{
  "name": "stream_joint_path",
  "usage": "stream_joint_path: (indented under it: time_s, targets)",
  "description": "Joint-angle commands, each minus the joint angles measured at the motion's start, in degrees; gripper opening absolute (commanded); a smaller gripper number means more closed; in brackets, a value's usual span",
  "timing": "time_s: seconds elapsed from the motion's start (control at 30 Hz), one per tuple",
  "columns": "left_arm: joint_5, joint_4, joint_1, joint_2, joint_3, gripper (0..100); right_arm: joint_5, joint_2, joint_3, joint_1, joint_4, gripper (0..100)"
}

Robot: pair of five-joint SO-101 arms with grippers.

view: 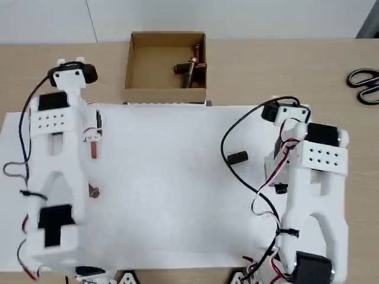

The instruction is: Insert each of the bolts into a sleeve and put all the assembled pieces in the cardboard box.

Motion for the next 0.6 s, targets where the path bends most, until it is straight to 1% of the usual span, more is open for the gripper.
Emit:
stream_joint_path:
  time_s: [0.0,0.13,0.2,0.3,0.57]
  targets:
    - [0.0,5.8,-0.1,7.0,-13.1,1,-0.1,-2.2,-0.3,1.7,-1.4,0.8]
    - [0.0,11.7,-0.1,14.9,-26.0,1,-0.1,-2.2,-0.3,1.9,-1.5,0.8]
    - [0.0,13.0,-0.1,18.5,-30.8,2,-0.1,-2.2,-0.3,1.9,-1.5,0.8]
    - [0.1,13.0,-0.1,21.5,-32.9,7,-0.3,-2.2,-0.3,1.9,-1.6,0.8]
    - [0.2,12.9,-0.4,23.4,-33.4,7,-0.1,-2.2,-0.3,1.9,-1.6,0.8]
